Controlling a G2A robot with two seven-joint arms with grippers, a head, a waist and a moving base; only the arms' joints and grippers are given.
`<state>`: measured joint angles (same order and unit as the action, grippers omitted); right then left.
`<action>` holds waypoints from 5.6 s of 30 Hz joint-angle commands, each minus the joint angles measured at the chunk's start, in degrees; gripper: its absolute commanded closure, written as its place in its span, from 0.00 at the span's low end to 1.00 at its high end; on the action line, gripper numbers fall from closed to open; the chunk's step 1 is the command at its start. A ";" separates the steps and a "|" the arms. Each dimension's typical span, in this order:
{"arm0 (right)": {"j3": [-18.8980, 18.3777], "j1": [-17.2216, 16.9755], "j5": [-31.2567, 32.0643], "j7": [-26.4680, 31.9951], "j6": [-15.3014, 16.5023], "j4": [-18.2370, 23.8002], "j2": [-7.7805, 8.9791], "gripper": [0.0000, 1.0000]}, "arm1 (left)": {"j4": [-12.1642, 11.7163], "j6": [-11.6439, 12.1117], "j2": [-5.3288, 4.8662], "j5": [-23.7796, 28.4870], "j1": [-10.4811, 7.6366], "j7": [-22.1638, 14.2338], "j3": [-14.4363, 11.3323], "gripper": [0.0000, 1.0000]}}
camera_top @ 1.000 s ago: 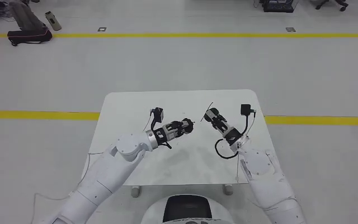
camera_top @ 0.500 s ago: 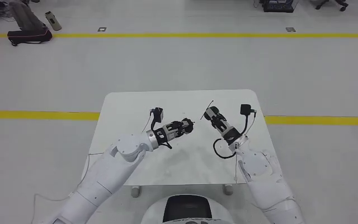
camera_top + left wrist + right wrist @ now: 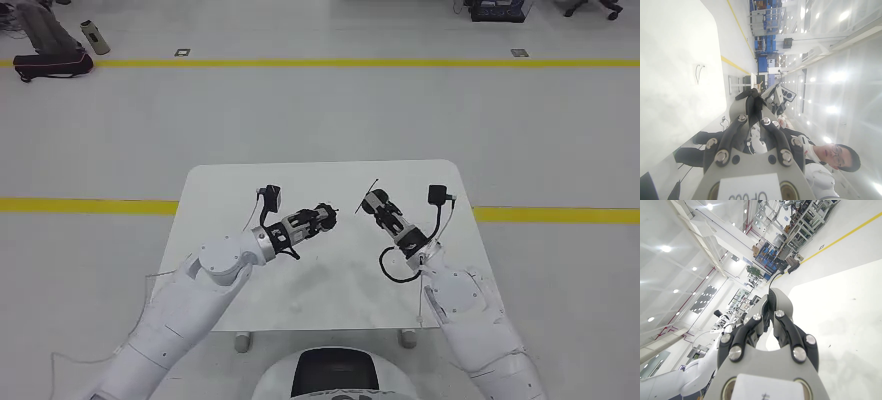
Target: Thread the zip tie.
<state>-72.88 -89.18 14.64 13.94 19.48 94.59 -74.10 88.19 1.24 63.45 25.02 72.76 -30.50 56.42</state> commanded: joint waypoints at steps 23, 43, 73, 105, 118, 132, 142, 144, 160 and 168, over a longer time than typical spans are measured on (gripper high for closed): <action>4.63 0.15 2.38 -8.08 0.00 -1.20 0.39 1.00 | 3.68 -5.99 -0.84 -1.21 1.96 -0.48 2.14 1.00; 7.44 0.95 4.11 -12.74 0.00 -1.57 1.39 1.00 | 7.24 -7.59 -1.49 -2.38 4.04 -1.23 3.29 1.00; 14.43 3.46 11.26 -26.52 0.00 -4.96 2.30 1.00 | 6.35 -8.40 -1.26 -0.13 3.60 0.46 3.38 1.00; 19.64 6.42 15.69 -36.62 0.00 -8.53 3.03 1.00 | 6.35 -8.40 -1.26 -0.13 3.60 0.46 3.38 1.00; 21.19 7.39 17.25 -38.89 0.00 -10.82 2.71 1.00 | 6.35 -8.40 -1.26 -0.13 3.60 0.46 3.38 1.00; 22.45 8.34 16.99 -40.78 0.00 -11.40 2.86 1.00 | 6.35 -8.40 -1.26 -0.13 3.60 0.46 3.38 1.00; 23.21 8.88 16.70 -40.79 0.00 -11.38 3.20 1.00 | 6.35 -8.40 -1.26 -0.13 3.60 0.46 3.38 1.00; 23.24 8.90 16.67 -40.96 0.00 -11.22 3.33 1.00 | 6.35 -8.40 -1.26 -0.13 3.60 0.46 3.38 1.00; 23.93 8.82 15.50 -40.91 0.00 -9.82 4.62 1.00 | 6.35 -8.40 -1.26 -0.13 3.60 0.46 3.38 1.00; 24.31 9.04 15.42 -41.55 0.00 -9.94 5.21 1.00 | 6.35 -8.40 -1.26 -0.13 3.60 0.46 3.38 1.00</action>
<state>-48.59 -80.15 30.07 -27.58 19.48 84.66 -68.95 94.54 -7.16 62.20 24.89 76.36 -30.04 59.80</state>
